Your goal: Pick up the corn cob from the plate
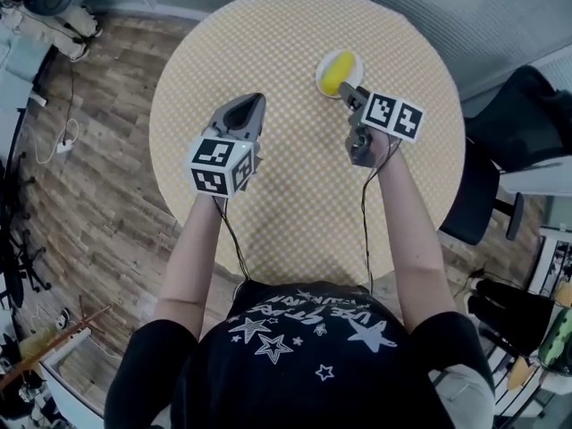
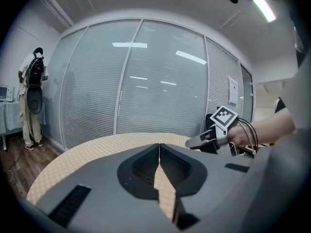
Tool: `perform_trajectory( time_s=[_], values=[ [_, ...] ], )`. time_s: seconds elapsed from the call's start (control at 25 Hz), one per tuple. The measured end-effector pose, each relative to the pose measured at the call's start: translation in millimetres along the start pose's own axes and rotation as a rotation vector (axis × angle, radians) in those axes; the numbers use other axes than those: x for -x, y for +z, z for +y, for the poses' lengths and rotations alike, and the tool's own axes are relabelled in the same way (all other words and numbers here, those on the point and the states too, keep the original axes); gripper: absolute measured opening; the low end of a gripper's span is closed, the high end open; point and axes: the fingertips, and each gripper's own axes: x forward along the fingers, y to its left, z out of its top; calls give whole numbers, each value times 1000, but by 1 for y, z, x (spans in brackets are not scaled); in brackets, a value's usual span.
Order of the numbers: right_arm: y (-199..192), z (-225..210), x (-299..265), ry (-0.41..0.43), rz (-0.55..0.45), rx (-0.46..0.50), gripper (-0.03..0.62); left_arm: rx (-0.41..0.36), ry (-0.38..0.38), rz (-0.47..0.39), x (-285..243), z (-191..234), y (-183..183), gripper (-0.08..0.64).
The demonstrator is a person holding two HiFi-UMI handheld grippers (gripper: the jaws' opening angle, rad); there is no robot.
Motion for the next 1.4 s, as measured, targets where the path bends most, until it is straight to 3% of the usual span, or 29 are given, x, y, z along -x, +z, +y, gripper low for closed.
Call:
perform_trajectory(
  time_s=[0.2,0.88,1.16,1.4],
  values=[
    [-2,-13,-40,-39,88,-52,261,17,-26,25,-20,15,-13,11],
    [6,-77,-127,-301,240,-201,272,30,-111,58,-56,52,-35,11],
    [-2,-93,-139,-411,316,-171,272,42,-124,67,-66,58,-42,11],
    [-8,-97,-144,-506,414,-57,272,53,-122,66,-69,55,-43,11]
  ],
)
